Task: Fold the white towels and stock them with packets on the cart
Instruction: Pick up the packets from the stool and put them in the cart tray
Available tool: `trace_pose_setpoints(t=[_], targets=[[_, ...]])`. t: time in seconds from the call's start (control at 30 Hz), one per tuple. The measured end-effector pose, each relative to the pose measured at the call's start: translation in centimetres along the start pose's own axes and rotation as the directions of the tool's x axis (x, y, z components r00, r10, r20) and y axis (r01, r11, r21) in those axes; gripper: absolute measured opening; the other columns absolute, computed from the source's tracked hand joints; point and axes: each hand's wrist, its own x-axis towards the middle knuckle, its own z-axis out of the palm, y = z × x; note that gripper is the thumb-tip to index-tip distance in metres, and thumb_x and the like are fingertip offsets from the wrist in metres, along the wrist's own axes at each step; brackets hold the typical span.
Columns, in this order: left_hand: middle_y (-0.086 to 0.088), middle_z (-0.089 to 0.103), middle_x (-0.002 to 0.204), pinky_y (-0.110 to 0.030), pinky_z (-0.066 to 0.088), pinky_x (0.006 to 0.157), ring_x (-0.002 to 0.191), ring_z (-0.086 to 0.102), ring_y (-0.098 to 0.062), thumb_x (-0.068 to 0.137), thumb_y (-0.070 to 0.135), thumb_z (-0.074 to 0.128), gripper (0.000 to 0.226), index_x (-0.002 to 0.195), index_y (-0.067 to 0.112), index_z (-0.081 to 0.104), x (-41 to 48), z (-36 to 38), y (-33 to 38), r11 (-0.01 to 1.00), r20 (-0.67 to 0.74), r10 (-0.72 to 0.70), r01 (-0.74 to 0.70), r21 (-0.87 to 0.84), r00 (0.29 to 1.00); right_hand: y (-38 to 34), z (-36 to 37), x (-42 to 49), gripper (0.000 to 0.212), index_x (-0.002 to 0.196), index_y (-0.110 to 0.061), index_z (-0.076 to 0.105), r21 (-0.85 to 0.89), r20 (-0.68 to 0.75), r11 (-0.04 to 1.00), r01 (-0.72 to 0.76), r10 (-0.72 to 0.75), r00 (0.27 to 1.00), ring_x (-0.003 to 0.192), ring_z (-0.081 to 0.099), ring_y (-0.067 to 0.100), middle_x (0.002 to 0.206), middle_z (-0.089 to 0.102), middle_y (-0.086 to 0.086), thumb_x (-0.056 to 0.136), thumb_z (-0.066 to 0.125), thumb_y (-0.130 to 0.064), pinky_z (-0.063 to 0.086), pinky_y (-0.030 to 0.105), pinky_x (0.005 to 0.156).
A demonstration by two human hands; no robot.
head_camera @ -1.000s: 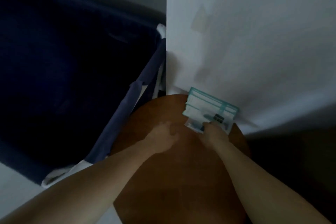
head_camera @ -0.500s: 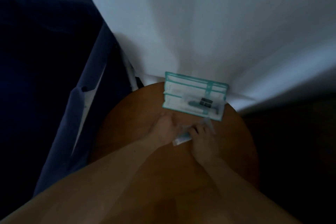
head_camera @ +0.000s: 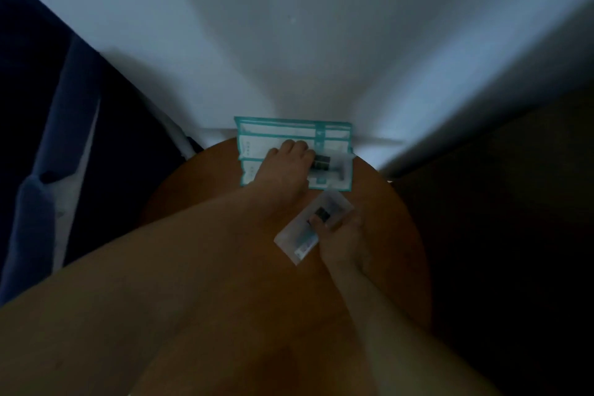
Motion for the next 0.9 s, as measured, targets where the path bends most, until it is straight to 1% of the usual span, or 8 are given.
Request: trace_pose_setpoints(t=[0.1,0.23,0.33,0.43,0.6,0.73,0.83,0.9], targets=[[-0.008,0.046,0.135,-0.041,0.035,0.096,0.123,0.041,-0.029,0.092,0.032,0.053,0.054,0.141,0.015,0.040,0.3,0.7,0.4,0.997,-0.001,0.018,-0.018,0.072,1.000,0.2,0.8,0.7,0.073,0.136,-0.009,0.038,-0.060,0.024,0.998,0.037,-0.035,0.999,0.109,0.062,0.022,0.129,0.058,0.007,0.083,0.074,-0.044,0.050,0.028,0.090],[-0.010,0.051,0.130,-0.041,0.036,0.094,0.119,0.044,-0.030,0.097,0.028,0.045,0.046,0.140,0.013,0.040,-0.1,1.5,0.6,0.993,-0.012,-0.004,0.006,0.122,1.000,0.9,1.1,1.6,0.080,0.143,-0.013,0.030,-0.230,0.031,0.972,0.046,-0.040,0.999,0.117,0.058,0.020,0.133,0.054,0.006,0.083,0.068,-0.050,0.048,0.032,0.098],[-0.010,0.053,0.126,-0.043,0.036,0.093,0.120,0.043,-0.031,0.098,0.022,0.040,0.033,0.128,0.014,0.052,-0.7,1.9,0.8,0.979,0.012,0.029,-0.031,0.203,1.000,1.8,0.9,1.2,0.070,0.141,-0.011,0.035,-0.357,0.073,0.932,0.061,-0.038,0.997,0.117,0.057,0.017,0.131,0.056,0.005,0.090,0.059,-0.053,0.043,0.024,0.092],[-0.009,0.051,0.127,-0.041,0.036,0.093,0.122,0.042,-0.031,0.096,0.024,0.044,0.035,0.129,0.017,0.053,-1.9,2.7,0.9,0.988,0.003,-0.005,0.005,0.154,1.000,2.3,0.6,0.2,0.056,0.132,-0.010,0.046,-0.285,0.030,0.959,-0.002,0.011,0.999,0.107,0.062,0.019,0.119,0.062,0.006,0.092,0.059,-0.048,0.040,0.022,0.078],[-0.006,0.055,0.125,-0.038,0.033,0.096,0.118,0.047,-0.027,0.093,0.029,0.049,0.032,0.124,0.021,0.054,-4.2,4.1,0.8,0.996,-0.004,-0.014,0.014,0.093,1.000,2.8,0.6,-1.2,0.040,0.109,-0.007,0.063,-0.138,-0.017,0.990,-0.030,0.028,0.999,0.092,0.067,0.028,0.100,0.069,0.011,0.089,0.059,-0.042,0.049,0.028,0.075],[-0.013,0.064,0.114,-0.038,0.043,0.086,0.104,0.060,-0.034,0.092,0.028,0.056,0.028,0.114,0.010,0.056,-6.5,2.2,1.4,0.974,-0.087,-0.126,0.107,-0.202,0.988,2.7,-0.9,-3.9,0.040,0.106,-0.014,0.058,0.033,-0.041,0.996,-0.078,0.080,0.996,0.094,0.065,0.024,0.099,0.067,0.005,0.088,0.064,-0.048,0.053,0.037,0.082],[-0.017,0.067,0.109,-0.039,0.051,0.078,0.097,0.064,-0.039,0.091,0.022,0.059,0.029,0.115,0.008,0.052,-9.5,-0.2,1.7,0.831,-0.018,-0.195,0.156,-0.534,0.981,1.9,-3.2,-6.9,0.031,0.105,-0.021,0.054,0.198,-0.042,0.978,-0.069,0.078,0.996,0.094,0.061,0.021,0.099,0.062,0.000,0.089,0.068,-0.043,0.051,0.036,0.081],[-0.022,0.065,0.109,-0.043,0.054,0.075,0.092,0.065,-0.042,0.090,0.019,0.060,0.034,0.119,0.012,0.043,-11.8,-2.6,2.3,0.732,0.011,-0.228,0.179,-0.658,0.974,0.8,-4.6,-9.3,0.025,0.102,-0.026,0.053,0.303,-0.045,0.952,-0.043,0.059,0.997,0.094,0.061,0.019,0.099,0.063,-0.003,0.088,0.070,-0.039,0.053,0.039,0.084]])
